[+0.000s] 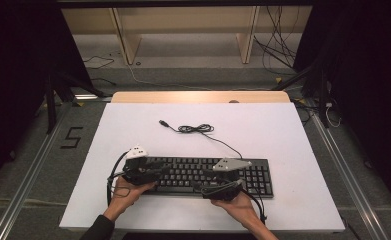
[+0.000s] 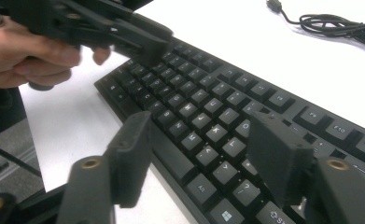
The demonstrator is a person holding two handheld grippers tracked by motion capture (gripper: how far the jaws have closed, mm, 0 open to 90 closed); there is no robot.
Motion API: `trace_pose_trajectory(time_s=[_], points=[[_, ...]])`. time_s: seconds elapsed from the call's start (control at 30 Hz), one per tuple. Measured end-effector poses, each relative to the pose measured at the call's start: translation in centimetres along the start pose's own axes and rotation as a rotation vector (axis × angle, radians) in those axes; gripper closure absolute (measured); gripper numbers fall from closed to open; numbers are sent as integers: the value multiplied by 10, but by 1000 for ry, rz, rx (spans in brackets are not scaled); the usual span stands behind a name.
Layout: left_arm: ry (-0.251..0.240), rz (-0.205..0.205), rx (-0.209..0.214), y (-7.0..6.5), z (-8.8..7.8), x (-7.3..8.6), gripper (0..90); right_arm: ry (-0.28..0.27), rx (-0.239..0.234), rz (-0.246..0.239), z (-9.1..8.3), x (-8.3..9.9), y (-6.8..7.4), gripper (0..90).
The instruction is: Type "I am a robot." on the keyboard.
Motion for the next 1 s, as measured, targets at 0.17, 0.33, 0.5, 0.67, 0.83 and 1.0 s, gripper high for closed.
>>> trace_pose_trajectory(time_s=[0.17,0.33,0.5,0.67,0.83,1.0], points=[[-38,-12,4,-1,-10,0,519,5,14,20,-1,1,-6,519],[-73,-13,11,-5,-17,2,448,17,26,21,0,4,-11,636],[-103,-12,14,-8,-25,5,402,35,33,17,3,8,-14,722],[-125,-10,13,-8,-32,8,357,53,39,3,6,10,-14,809],[-137,-6,8,-8,-35,12,316,70,47,1,9,13,-15,862],[-143,-1,5,-9,-39,14,305,90,55,1,13,15,-17,886]])
Point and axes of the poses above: each handheld gripper's, and its own axes: z roughly forward along the jaws, x roughly out of its underside, y roughly to its left, the point moved 9 cm from there along z, roughly forward along the jaws, and after that the axes turned 1 degree about z, right-handed, at the moved point
